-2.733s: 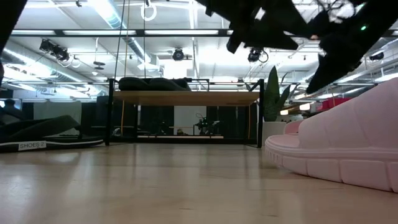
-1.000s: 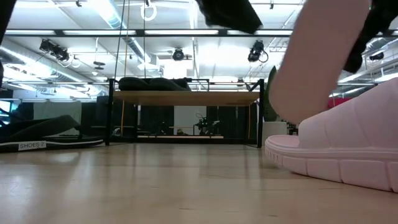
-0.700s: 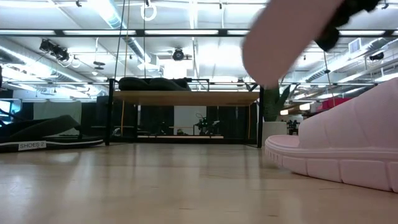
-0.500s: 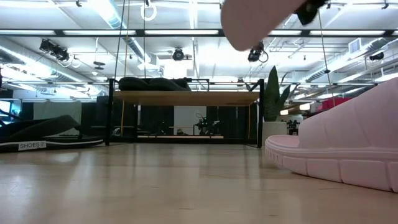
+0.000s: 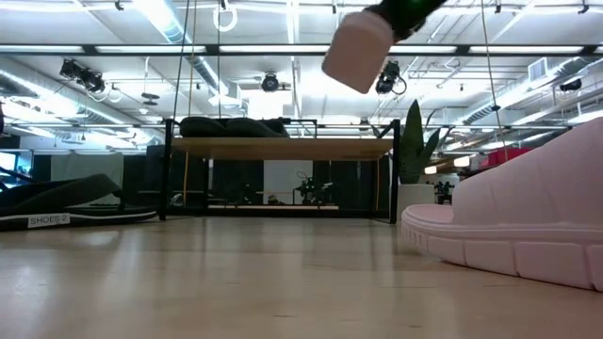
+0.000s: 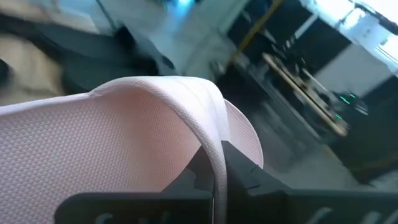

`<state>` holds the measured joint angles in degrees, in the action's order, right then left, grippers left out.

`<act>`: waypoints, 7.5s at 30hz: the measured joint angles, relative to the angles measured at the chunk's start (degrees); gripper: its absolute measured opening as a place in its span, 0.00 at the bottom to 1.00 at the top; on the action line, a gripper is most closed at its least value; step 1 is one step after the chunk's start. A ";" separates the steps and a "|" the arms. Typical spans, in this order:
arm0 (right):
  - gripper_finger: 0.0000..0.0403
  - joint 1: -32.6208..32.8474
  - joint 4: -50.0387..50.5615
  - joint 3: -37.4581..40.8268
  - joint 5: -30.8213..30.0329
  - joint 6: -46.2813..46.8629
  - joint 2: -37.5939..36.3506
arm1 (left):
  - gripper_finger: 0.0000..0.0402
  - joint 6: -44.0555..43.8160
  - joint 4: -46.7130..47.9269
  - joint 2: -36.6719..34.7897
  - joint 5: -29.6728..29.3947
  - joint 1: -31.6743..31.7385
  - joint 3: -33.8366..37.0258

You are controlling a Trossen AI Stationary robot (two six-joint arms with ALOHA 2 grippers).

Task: Pick and place slides into the shelf
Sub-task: Put the top pink slides on the shelf, then move the pink slides to the center of the table

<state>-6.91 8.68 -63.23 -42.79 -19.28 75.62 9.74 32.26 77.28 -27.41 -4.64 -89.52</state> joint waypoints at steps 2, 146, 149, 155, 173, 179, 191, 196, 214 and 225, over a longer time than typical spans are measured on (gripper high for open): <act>0.02 -3.12 6.81 -5.56 0.26 -1.61 3.50 | 0.43 0.02 0.47 0.02 -0.01 0.65 0.00; 0.41 48.05 21.85 5.71 6.02 39.94 23.27 | 0.43 -19.61 22.40 -0.04 0.08 1.79 0.00; 0.36 46.53 21.59 5.71 7.04 39.75 23.75 | 0.43 -19.60 22.41 -0.04 0.08 1.80 0.00; 0.16 43.25 17.81 5.71 11.72 36.83 25.53 | 0.43 -19.58 22.44 -0.04 0.08 1.81 0.00; 0.03 40.90 12.20 5.71 5.60 43.04 25.15 | 0.43 -19.61 22.05 -0.01 0.06 1.79 0.00; 0.02 40.97 17.40 5.69 -4.81 51.43 19.28 | 0.43 -15.76 18.81 2.03 0.04 1.96 0.02; 0.02 38.26 37.02 5.65 -31.44 66.95 -1.96 | 0.43 -7.77 1.56 13.91 0.08 7.57 0.02; 0.02 32.17 36.93 5.65 -41.25 64.21 -7.53 | 0.43 -0.61 -4.03 19.51 0.02 12.32 0.03; 0.02 10.20 41.35 5.65 -33.76 63.11 -6.70 | 0.43 4.54 -28.23 31.74 13.48 26.21 0.04; 0.02 22.62 50.12 5.65 -15.26 73.55 -4.43 | 0.43 8.07 -25.55 24.26 13.71 25.05 0.04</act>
<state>15.71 58.80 -57.58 -58.05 54.28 71.19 17.80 6.70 101.53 -13.70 20.41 -89.47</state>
